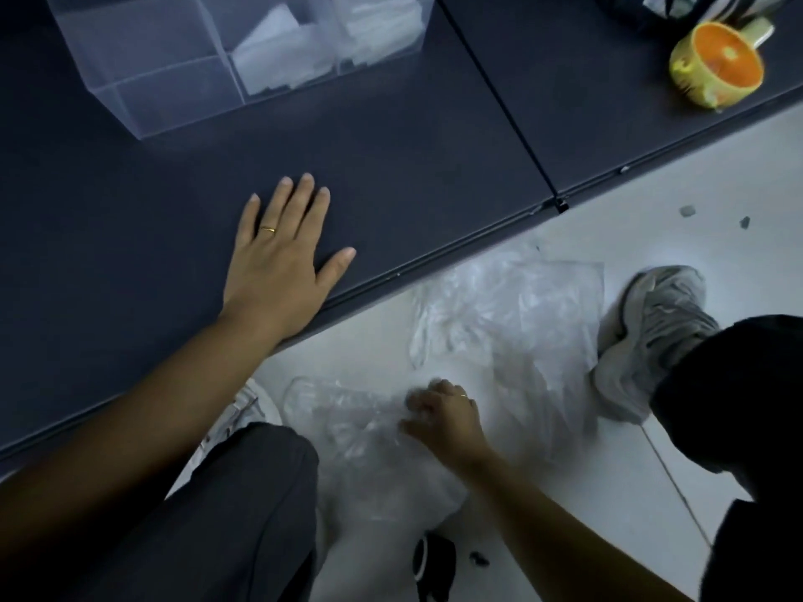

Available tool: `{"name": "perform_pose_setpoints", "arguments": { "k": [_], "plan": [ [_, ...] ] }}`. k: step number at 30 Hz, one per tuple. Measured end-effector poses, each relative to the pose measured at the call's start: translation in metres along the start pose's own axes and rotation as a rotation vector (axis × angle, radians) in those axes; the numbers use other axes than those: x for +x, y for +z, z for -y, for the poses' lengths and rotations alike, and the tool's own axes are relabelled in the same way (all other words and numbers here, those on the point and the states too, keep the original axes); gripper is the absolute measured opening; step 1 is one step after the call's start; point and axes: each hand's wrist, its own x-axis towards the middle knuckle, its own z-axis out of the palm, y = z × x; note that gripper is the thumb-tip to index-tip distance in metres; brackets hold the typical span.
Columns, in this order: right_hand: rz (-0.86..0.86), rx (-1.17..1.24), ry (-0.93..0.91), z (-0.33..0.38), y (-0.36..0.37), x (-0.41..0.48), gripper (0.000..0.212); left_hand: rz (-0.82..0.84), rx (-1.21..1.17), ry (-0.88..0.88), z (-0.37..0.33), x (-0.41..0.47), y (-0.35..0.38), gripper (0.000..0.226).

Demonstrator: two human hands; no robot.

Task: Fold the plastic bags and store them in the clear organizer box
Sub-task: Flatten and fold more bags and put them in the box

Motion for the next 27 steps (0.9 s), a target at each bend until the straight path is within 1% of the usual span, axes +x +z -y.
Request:
{"name": "perform_pose_setpoints", "arguments": {
  "k": [1, 2, 4, 5, 6, 8, 9, 10, 12, 13, 15, 17, 18, 19, 22, 24, 27],
  "plan": [
    [-0.006, 0.104, 0.0, 0.004, -0.007, 0.003, 0.031, 0.004, 0.002, 0.0, 0.0, 0.0, -0.001, 0.07],
    [0.0, 0.268, 0.002, 0.009, -0.019, 0.005, 0.026, 0.015, 0.002, -0.001, -0.001, 0.0, -0.003, 0.07],
    [0.018, 0.561, -0.013, 0.022, -0.058, 0.008, 0.031, 0.047, -0.037, -0.006, -0.002, 0.0, -0.008, 0.068],
    [0.01, 0.634, -0.045, 0.03, -0.081, 0.008, 0.033, 0.063, -0.117, -0.008, -0.003, 0.0, -0.012, 0.066],
    [-0.007, 0.696, -0.101, 0.041, -0.104, 0.008, 0.034, 0.091, -0.274, -0.018, -0.005, -0.001, -0.018, 0.063],
    [-0.1, 0.842, -0.213, 0.065, -0.146, 0.009, 0.043, 0.182, -0.759, -0.07, -0.011, -0.007, -0.038, 0.057],
    [-0.172, 0.918, -0.246, 0.078, -0.164, 0.01, 0.05, 0.229, -0.997, -0.065, -0.016, -0.011, -0.05, 0.058],
    [-0.241, 0.991, -0.273, 0.091, -0.179, 0.012, 0.054, 0.261, -1.155, -0.028, -0.021, -0.015, -0.061, 0.062],
    [-0.327, 1.081, -0.308, 0.115, -0.199, 0.017, 0.055, 0.282, -1.261, 0.042, -0.029, -0.019, -0.074, 0.071],
    [-0.34, 1.099, -0.314, 0.127, -0.204, 0.021, 0.056, 0.255, -1.28, 0.023, -0.032, -0.017, -0.077, 0.068],
    [-0.353, 1.102, -0.313, 0.147, -0.207, 0.028, 0.055, 0.115, -1.352, -0.1, -0.035, -0.011, -0.08, 0.048],
    [-0.368, 1.036, -0.33, 0.161, -0.205, 0.036, 0.042, -0.088, -1.354, -0.184, -0.034, -0.004, -0.083, 0.017],
    [-0.366, 0.986, -0.337, 0.166, -0.205, 0.039, 0.036, -0.157, -1.358, -0.221, -0.03, -0.001, -0.084, 0.009],
    [-0.35, 0.948, -0.333, 0.168, -0.205, 0.042, 0.033, -0.204, -1.387, -0.271, -0.024, 0.001, -0.083, 0.012],
    [-0.225, 0.858, -0.328, 0.157, -0.218, 0.047, 0.036, -0.253, -1.575, -0.472, 0.0, 0.004, -0.085, 0.024],
    [-0.138, 0.783, -0.318, 0.146, -0.229, 0.05, 0.03, -0.274, -1.601, -0.577, 0.016, 0.005, -0.085, 0.025],
    [-0.099, 0.756, -0.273, 0.134, -0.24, 0.057, 0.032, -0.308, -1.579, -0.673, 0.034, 0.006, -0.084, 0.024]
  ]
}}
